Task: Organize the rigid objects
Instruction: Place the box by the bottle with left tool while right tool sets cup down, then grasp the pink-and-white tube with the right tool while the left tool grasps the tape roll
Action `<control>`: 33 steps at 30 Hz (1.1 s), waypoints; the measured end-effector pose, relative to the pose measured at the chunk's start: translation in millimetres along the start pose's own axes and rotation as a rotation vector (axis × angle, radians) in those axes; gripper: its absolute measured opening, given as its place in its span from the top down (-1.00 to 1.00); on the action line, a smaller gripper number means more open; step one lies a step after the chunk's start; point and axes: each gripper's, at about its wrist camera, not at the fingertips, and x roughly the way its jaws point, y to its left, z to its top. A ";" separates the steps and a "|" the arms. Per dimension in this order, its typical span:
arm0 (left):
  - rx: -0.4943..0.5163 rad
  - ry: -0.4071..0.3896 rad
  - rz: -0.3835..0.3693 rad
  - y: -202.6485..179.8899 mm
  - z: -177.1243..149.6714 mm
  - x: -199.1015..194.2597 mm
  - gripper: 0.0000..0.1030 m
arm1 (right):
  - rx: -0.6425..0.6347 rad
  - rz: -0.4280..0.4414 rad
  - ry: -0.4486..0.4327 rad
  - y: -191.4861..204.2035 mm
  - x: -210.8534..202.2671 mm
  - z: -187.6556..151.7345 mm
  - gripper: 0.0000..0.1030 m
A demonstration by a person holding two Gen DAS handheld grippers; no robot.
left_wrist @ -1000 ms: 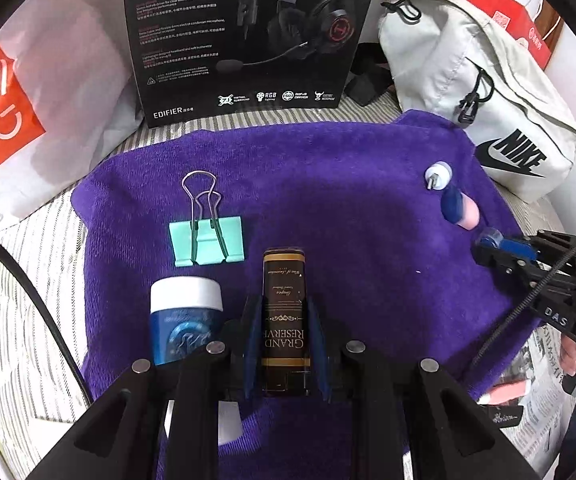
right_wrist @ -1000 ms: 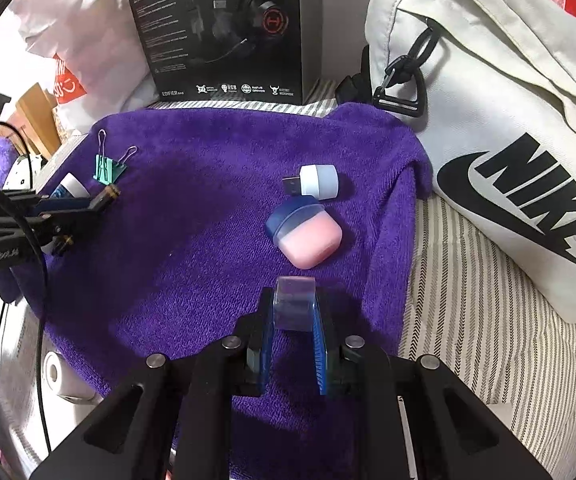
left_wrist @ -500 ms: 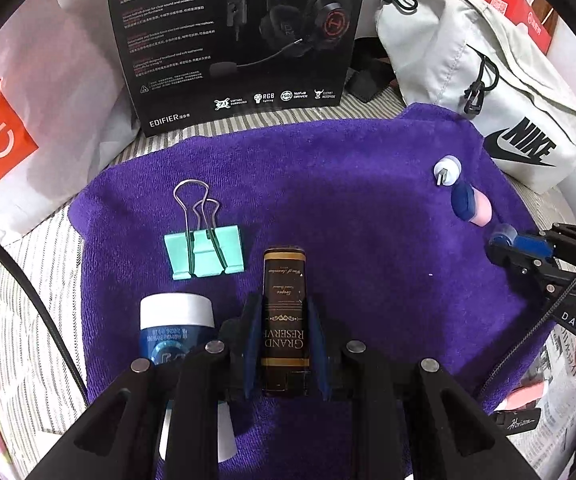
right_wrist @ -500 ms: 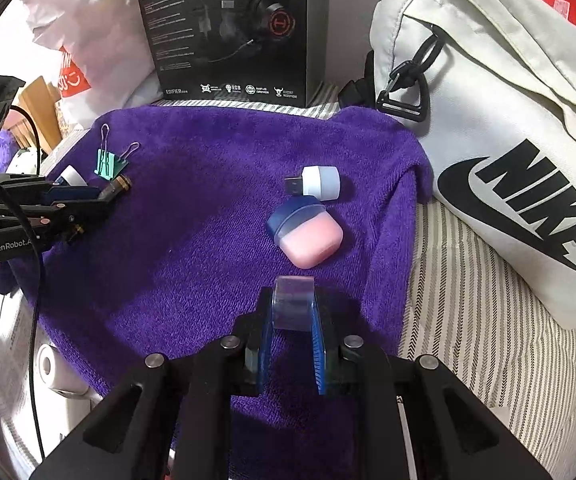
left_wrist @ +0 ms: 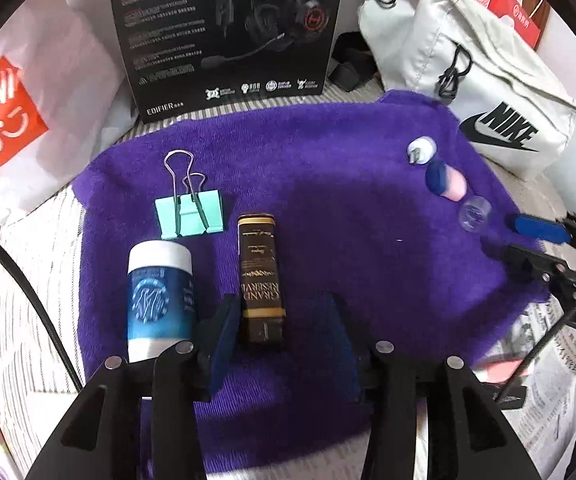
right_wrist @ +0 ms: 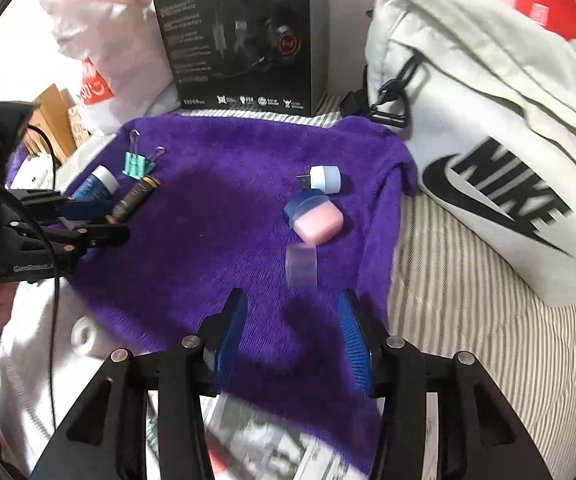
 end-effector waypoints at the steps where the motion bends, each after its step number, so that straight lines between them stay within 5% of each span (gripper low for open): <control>1: -0.001 -0.009 -0.004 -1.3 -1.9 -5.8 0.16 | 0.010 0.009 -0.004 -0.6 -7.4 -3.8 0.08; 9: -0.004 -0.078 0.006 -12.0 -20.4 -49.3 0.09 | -0.032 0.042 -0.026 22.6 -53.3 -44.8 0.08; 17: -0.042 -0.123 -0.004 -12.2 -56.6 -84.3 0.05 | -0.112 0.056 0.026 37.0 -38.3 -82.3 0.10; 27: -0.103 -0.099 -0.003 0.3 -83.3 -81.6 0.04 | -0.207 0.056 0.031 44.0 -24.2 -80.9 0.13; 33: -0.111 -0.092 -0.003 3.1 -89.0 -80.4 0.04 | -0.281 0.053 0.038 51.7 -22.8 -79.0 0.34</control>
